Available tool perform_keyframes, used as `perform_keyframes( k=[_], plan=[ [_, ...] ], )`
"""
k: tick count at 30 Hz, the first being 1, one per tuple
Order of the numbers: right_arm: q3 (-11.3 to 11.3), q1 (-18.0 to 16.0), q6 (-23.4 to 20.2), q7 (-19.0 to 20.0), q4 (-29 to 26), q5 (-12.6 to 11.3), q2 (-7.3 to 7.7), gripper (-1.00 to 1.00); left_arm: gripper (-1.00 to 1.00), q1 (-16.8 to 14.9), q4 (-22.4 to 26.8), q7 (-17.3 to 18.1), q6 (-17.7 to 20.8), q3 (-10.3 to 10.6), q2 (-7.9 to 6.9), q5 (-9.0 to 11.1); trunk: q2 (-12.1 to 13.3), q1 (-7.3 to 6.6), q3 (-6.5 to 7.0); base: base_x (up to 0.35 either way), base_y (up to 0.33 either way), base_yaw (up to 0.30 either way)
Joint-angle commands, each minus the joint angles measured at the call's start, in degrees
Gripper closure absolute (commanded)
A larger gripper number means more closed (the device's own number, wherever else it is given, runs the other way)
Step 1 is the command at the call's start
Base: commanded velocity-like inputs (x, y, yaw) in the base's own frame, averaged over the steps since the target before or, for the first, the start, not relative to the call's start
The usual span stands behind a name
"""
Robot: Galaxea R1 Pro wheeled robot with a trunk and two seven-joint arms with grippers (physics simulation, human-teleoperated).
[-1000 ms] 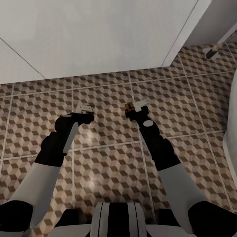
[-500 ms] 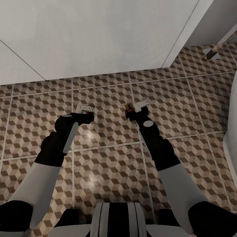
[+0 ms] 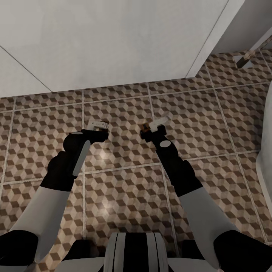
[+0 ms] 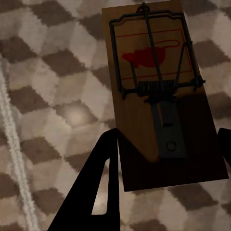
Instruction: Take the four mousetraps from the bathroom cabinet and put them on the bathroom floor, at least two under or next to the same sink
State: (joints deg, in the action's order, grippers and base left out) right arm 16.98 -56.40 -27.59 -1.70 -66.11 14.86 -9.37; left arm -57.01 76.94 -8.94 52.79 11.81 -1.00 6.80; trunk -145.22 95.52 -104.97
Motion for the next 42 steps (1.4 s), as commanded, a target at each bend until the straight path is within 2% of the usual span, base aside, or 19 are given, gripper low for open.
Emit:
perform_keyframes(
  k=[1,9,11,14,16,19,24,27,29,35,42],
  plan=[
    [0.13,-0.17,-0.35,-0.22,1.29,0.22,-0.19,1.00,1.00,-0.03,0.05,-0.53,0.21,0.14,-0.06,0.55,-0.01,-0.01,-0.03,0.000,0.000,0.000],
    [0.15,-4.89,-0.31,-0.23,8.21,0.25,-0.63,1.00,1.00,-0.03,0.27,-0.41,-0.05,0.14,-0.05,0.51,-0.01,-0.01,-0.03,0.000,0.000,0.000],
    [0.15,-5.55,-0.29,-0.23,8.89,0.25,-0.63,1.00,1.00,-0.03,0.23,-0.41,-0.98,0.14,-0.05,0.48,-0.01,-0.01,-0.03,0.000,0.000,0.000],
    [0.16,-6.03,-0.28,-0.23,9.37,0.25,-0.63,1.00,1.00,-0.03,-0.47,-0.39,-4.72,0.10,0.02,0.43,-0.01,-0.01,-0.03,0.000,0.000,0.000],
    [0.16,-6.19,-0.28,-0.23,9.50,0.29,-0.63,1.00,1.00,-0.03,-2.33,-0.39,-7.51,0.34,0.11,0.37,-0.01,-0.01,-0.03,0.000,0.000,0.000],
    [0.16,-6.42,-0.27,-0.23,9.56,0.32,-0.63,1.00,1.00,-0.03,-5.17,-0.42,-9.19,0.78,0.24,0.34,-0.01,-0.01,-0.03,0.000,0.000,0.000],
    [0.16,-7.08,-0.27,-0.36,9.59,0.34,-0.63,1.00,1.00,-0.03,-13.13,-0.43,-15.28,1.00,0.55,-0.02,-0.01,-0.01,-0.03,0.000,0.000,0.000],
    [0.16,-7.28,-0.27,-0.40,9.65,0.28,-0.63,1.00,1.00,-0.10,-18.67,-0.45,-20.66,1.02,1.00,-1.07,-0.01,-0.01,-0.03,0.000,0.000,0.000],
    [0.16,-7.34,-0.27,-0.40,9.67,0.27,-0.63,1.00,1.00,-0.11,-20.22,-0.45,-21.92,1.02,1.21,-1.82,-0.01,-0.01,-0.03,0.000,0.000,0.000],
    [0.16,-7.46,-0.27,-0.42,9.68,0.29,-0.63,1.00,1.00,-0.12,-21.73,-0.47,-23.15,1.01,1.49,-4.03,-0.01,-0.01,-0.03,0.000,0.000,0.000],
    [0.16,-7.51,-0.27,-0.49,10.32,0.33,-0.63,1.00,1.00,-0.12,-20.57,-0.35,-23.51,1.02,1.52,-4.55,-0.01,-0.01,-0.03,0.000,0.000,0.000]
  ],
)
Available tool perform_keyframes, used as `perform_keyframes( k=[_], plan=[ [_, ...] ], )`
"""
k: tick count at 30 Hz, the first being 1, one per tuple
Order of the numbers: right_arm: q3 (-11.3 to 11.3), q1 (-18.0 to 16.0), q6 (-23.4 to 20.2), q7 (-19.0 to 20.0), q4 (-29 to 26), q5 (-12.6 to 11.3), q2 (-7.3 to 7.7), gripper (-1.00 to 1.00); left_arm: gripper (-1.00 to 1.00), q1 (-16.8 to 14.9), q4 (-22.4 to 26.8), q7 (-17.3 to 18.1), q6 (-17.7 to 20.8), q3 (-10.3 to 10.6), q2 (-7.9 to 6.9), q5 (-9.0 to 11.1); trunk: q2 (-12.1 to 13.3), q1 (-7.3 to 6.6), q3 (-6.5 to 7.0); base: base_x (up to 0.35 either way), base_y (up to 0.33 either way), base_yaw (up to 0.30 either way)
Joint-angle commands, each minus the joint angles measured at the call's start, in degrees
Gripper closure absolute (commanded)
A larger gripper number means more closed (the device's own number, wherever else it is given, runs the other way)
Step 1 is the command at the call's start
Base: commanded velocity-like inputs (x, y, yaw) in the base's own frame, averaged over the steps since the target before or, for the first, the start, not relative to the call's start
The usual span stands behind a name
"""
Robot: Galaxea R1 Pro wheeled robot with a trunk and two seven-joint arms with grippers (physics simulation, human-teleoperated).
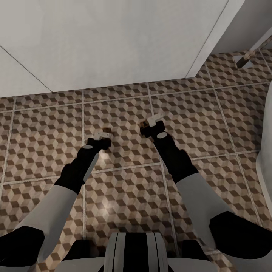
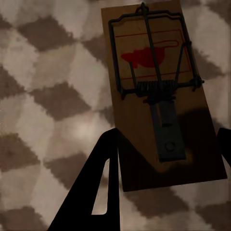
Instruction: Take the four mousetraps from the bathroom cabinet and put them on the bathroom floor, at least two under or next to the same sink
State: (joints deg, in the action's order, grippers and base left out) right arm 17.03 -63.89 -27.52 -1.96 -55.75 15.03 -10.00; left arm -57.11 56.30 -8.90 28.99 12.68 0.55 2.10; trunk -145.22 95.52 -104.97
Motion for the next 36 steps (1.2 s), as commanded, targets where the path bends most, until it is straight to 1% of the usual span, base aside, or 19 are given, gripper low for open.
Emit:
perform_keyframes(
  k=[1,5,8,10,11,13,17,25,31,36],
  plan=[
    [0.11,-0.05,-0.34,-0.23,0.35,0.16,0.00,1.00,1.00,-0.02,0.32,-0.34,0.28,0.15,-0.02,0.16,-0.01,-0.01,-0.03,0.000,0.000,0.000],
    [0.11,-0.73,-0.30,-0.25,3.04,0.18,0.00,1.00,1.00,-0.02,0.82,-0.26,0.33,0.15,-0.02,0.18,-0.01,-0.01,-0.03,0.000,0.000,0.000],
    [0.11,-3.31,0.11,-0.30,7.05,0.17,0.00,1.00,1.00,-0.02,0.66,-0.25,0.35,0.15,-0.02,0.24,-0.01,-0.01,-0.03,0.000,0.000,0.000],
    [0.06,-5.95,1.95,-0.32,11.26,0.17,0.00,1.00,1.00,-0.02,0.60,-0.24,0.36,0.15,-0.02,0.26,-0.01,-0.01,-0.03,0.000,0.000,0.000],
    [0.05,-6.59,2.58,-0.33,12.42,0.17,0.00,1.00,1.00,-0.02,0.59,-0.24,0.36,0.15,-0.02,0.26,-0.01,-0.01,-0.03,0.000,0.000,0.000],
    [0.03,-8.73,4.86,-0.38,16.92,0.12,0.00,1.00,1.00,-0.02,0.53,-0.24,0.36,0.15,-0.02,0.27,-0.01,-0.01,-0.03,0.000,0.000,0.000],
    [0.02,-10.58,6.45,-0.45,21.15,0.10,0.00,1.00,1.00,-0.02,0.43,-0.24,0.39,0.15,-0.02,0.27,-0.01,-0.01,-0.03,0.000,0.000,0.000],
    [0.02,-11.07,7.02,-0.48,22.45,0.01,0.00,1.00,1.00,-0.02,0.74,-0.19,0.45,0.23,-0.04,0.22,-0.01,-0.01,-0.03,0.000,0.000,0.000],
    [-0.12,-11.08,10.07,-0.44,22.74,-0.08,0.00,1.00,1.00,-0.02,1.21,-0.16,0.52,0.34,-0.17,0.27,-0.01,-0.01,-0.03,0.000,0.000,0.000],
    [-0.19,-11.08,11.22,-0.42,23.15,-0.11,0.00,1.00,1.00,-0.02,1.19,-0.15,0.60,0.40,-0.19,0.27,-0.01,-0.01,-0.03,0.064,0.000,0.000]
  ],
)
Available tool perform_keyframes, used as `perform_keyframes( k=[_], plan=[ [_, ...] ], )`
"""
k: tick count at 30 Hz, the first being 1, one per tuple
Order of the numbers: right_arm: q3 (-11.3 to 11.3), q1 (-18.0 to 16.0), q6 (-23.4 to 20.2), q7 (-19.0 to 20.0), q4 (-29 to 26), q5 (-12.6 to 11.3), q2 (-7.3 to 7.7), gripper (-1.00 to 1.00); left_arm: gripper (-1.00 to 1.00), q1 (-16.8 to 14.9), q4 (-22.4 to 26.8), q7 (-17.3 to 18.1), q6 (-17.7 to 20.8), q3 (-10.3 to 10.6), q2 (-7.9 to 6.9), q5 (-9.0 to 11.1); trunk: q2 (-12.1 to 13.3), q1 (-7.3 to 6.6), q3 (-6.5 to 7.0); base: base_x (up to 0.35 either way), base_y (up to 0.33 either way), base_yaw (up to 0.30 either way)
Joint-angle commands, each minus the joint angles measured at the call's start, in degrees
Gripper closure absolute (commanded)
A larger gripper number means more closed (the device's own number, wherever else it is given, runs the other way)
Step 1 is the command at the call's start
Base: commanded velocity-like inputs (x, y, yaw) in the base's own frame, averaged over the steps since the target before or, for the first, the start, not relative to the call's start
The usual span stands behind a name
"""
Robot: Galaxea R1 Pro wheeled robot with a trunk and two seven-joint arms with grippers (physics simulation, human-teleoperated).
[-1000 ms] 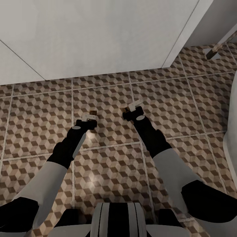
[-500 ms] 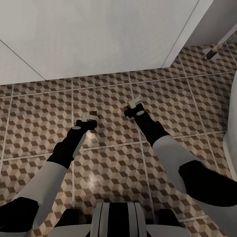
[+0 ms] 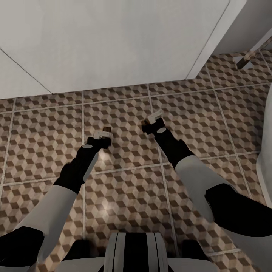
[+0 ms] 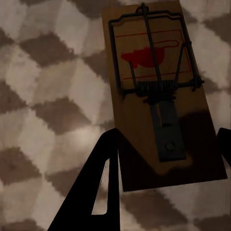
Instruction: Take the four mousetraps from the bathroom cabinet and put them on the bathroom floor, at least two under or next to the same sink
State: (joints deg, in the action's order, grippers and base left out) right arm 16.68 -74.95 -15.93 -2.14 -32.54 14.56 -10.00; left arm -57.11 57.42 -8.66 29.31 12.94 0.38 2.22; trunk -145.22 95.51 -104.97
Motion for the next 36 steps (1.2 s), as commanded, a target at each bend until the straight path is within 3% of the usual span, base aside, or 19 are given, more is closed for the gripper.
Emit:
perform_keyframes(
  k=[1,8,22,33,36],
  plan=[
    [0.17,-0.02,0.01,-0.23,-0.03,0.36,0.00,1.00,1.00,-0.02,0.07,-0.39,0.29,0.15,-0.03,0.16,-0.01,0.01,-0.03,0.181,0.000,0.000],
    [0.19,-0.02,1.36,-0.22,0.01,0.30,0.00,1.00,1.00,-0.02,-0.11,-0.39,0.31,0.21,-0.03,0.16,-0.01,0.01,-0.03,0.215,0.000,0.000],
    [0.18,-0.02,1.67,0.02,0.04,0.24,0.00,1.00,1.00,-0.02,-0.70,-0.41,0.21,0.19,-0.27,0.24,-0.01,0.01,-0.03,0.042,0.000,0.000],
    [0.35,-0.02,1.60,0.19,0.45,0.05,0.00,1.00,1.00,-0.02,-4.50,-0.49,-0.17,-0.07,-0.48,-0.01,-0.01,0.01,-0.03,0.004,0.000,0.000],
    [0.36,-0.02,1.81,0.20,2.84,0.04,0.00,1.00,1.00,-0.02,-5.61,-0.48,-0.74,-0.10,-0.60,-0.08,-0.01,0.01,-0.03,0.000,0.000,0.000]
  ],
)
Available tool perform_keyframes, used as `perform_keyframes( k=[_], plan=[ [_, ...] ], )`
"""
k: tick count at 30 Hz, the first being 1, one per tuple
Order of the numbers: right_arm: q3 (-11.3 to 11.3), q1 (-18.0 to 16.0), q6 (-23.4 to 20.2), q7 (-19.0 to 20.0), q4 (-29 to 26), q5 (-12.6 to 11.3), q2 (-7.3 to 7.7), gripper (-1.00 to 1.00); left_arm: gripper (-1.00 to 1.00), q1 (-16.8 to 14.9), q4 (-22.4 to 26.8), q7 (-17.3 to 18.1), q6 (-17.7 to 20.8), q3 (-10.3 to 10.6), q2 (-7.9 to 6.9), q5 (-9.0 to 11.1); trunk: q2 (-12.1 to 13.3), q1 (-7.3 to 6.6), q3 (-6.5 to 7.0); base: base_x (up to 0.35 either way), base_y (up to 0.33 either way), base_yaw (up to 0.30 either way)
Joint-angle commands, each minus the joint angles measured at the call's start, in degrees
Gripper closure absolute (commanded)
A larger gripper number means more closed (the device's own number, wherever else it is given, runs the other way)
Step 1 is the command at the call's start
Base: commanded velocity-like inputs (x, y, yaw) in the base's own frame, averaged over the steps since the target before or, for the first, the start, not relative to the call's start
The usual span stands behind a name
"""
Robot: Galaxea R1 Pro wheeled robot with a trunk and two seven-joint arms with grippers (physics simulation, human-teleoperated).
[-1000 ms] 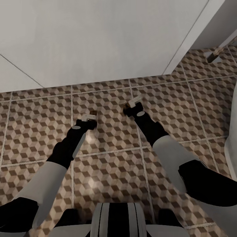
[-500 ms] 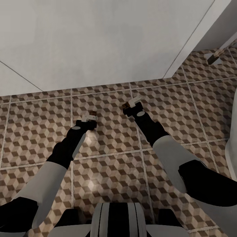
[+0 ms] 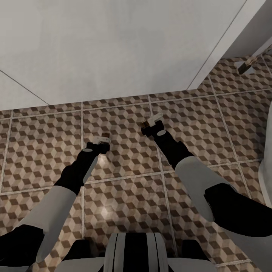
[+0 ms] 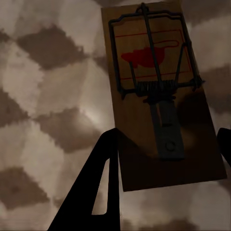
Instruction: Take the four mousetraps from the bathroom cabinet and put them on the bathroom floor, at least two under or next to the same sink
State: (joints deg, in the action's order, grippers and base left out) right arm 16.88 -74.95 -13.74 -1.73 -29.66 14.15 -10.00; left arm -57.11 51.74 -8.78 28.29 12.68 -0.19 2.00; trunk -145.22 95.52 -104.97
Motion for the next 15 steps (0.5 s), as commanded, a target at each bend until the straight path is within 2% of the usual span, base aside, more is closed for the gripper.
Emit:
perform_keyframes(
  k=[1,5,15],
  plan=[
    [0.17,-0.02,0.03,-0.21,0.78,0.44,0.00,1.00,1.00,-0.02,-0.14,-0.37,-0.37,0.16,-0.05,0.13,-0.01,-0.01,-0.03,0.000,0.000,0.000],
    [0.17,-0.02,1.69,-0.20,2.27,0.44,0.00,1.00,1.00,-0.02,-0.70,-0.37,-2.14,0.15,-0.04,0.13,-0.01,-0.01,-0.03,0.000,0.000,0.000],
    [0.18,-0.02,2.29,-0.14,4.25,0.44,0.00,1.00,1.00,-0.02,-0.81,-0.37,-2.69,0.15,0.01,0.11,-0.01,-0.01,-0.03,0.000,0.000,0.000]
  ],
)
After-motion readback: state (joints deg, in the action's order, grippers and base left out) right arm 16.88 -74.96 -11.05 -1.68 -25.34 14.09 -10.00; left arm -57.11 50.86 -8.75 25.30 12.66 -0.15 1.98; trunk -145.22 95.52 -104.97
